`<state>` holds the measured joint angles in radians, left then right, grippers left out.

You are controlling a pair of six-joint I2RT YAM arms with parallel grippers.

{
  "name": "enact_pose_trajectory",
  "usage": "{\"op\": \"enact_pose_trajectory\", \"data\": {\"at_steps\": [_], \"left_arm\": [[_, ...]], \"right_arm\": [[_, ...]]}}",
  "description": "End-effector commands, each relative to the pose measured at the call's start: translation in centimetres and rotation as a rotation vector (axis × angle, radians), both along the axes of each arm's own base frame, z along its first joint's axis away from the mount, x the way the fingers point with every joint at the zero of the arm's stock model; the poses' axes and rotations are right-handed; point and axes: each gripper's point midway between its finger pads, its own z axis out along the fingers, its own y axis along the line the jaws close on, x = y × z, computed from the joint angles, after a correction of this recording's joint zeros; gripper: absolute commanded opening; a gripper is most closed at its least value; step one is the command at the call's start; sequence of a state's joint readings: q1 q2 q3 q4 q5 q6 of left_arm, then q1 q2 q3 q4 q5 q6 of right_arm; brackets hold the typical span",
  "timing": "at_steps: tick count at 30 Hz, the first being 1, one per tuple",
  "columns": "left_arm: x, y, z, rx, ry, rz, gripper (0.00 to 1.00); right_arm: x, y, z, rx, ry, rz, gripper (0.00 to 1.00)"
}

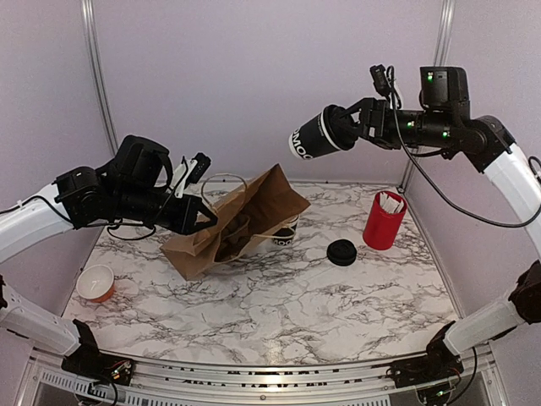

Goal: Pack the takeout coffee

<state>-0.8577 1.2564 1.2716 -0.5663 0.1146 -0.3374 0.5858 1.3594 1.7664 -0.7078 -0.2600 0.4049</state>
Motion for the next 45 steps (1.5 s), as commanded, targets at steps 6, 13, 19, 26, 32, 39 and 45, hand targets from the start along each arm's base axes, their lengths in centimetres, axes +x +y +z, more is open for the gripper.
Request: {"op": "enact_pose_trajectory", "data": {"at_steps": [6, 13, 19, 26, 32, 39, 45], "left_arm": [[0.7, -1.9, 1.3, -0.054, 0.029, 0.034, 0.0], [1.1, -2.8, 1.6, -0.027, 0.04, 0.038, 0.0], [1.3, -3.4, 2.5, -0.034, 0.03, 0.033, 0.0], [1.8, -3.3, 4.5, -0.056, -0.013, 0.058, 0.0], [2.1, -2.6, 7.3, -0.11, -0.051, 0.103, 0.0], [1.8, -2.7, 7.6, -0.173, -0.031, 0.124, 0.0], [1.6, -3.5, 7.7, -0.27, 0.008, 0.161, 0.0]], "right_arm": [[-3.1, 0.6, -1.1, 0.052, 0.01, 0.101, 0.51], [-4.3, 2.5, -3.8, 0.086, 0.054, 0.162, 0.51], [-3.9, 3.6, -6.6, 0.079, 0.105, 0.168, 0.51], [-3.4, 4.3, -10.7, 0.017, 0.197, 0.173, 0.51], [-3.8, 7.2, -12.9, -0.058, 0.217, 0.206, 0.51], [-3.7, 11.8, -12.3, -0.176, 0.13, 0.193, 0.51], [-3.9, 14.6, -13.6, -0.275, 0.076, 0.158, 0.5]]}}
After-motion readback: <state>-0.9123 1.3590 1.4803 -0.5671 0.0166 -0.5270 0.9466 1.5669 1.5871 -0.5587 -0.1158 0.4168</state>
